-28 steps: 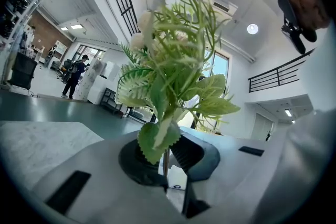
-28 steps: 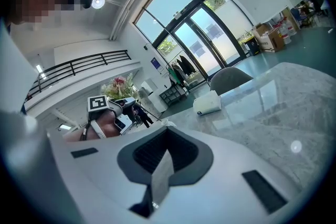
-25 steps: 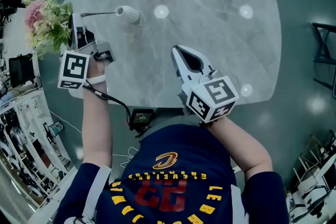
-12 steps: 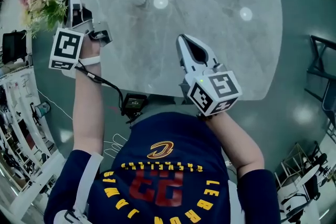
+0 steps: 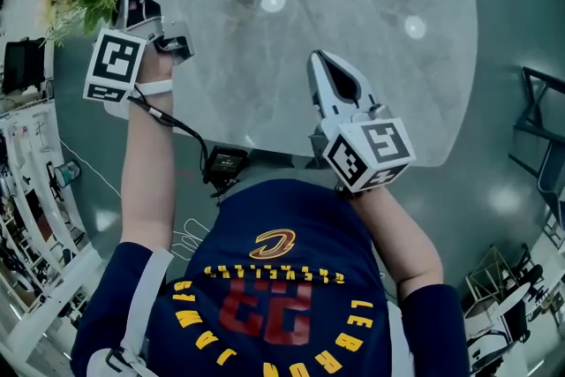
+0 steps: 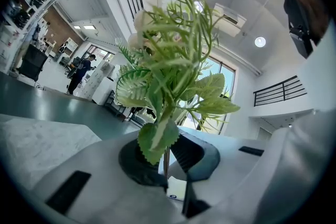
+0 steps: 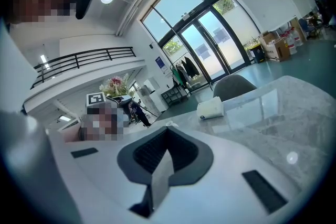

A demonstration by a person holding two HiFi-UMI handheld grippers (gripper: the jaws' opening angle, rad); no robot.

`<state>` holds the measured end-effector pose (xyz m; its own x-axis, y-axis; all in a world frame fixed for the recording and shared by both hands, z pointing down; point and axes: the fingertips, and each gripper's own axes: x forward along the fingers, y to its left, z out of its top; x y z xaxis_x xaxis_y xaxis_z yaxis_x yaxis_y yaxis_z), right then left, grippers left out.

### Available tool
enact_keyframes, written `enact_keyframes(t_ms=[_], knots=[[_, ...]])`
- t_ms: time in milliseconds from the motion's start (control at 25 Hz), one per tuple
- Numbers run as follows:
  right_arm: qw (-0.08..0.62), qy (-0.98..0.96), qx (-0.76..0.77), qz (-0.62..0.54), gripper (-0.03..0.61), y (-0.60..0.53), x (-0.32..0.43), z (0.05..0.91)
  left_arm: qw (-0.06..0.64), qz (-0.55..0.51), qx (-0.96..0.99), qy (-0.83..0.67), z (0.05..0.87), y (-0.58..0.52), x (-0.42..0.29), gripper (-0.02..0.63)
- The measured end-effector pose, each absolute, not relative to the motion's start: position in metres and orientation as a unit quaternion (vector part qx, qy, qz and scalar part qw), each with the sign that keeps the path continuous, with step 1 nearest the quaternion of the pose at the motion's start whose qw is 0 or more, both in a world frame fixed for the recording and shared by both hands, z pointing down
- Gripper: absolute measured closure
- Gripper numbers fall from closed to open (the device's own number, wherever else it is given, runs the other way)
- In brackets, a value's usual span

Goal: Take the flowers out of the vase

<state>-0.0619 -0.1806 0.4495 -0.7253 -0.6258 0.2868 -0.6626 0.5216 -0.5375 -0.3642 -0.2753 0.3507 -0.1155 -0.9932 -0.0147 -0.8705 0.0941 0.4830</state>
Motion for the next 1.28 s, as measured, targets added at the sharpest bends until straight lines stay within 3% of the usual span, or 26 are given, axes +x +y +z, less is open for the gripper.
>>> enact_keyframes(t_ms=[1280], knots=[[0.024,-0.882,0.357,0.308,0.575,-0.176,-0.066,0.452,0.163,-0.189,0.651,-0.716,0.357,-0.279,-0.358,0.581]])
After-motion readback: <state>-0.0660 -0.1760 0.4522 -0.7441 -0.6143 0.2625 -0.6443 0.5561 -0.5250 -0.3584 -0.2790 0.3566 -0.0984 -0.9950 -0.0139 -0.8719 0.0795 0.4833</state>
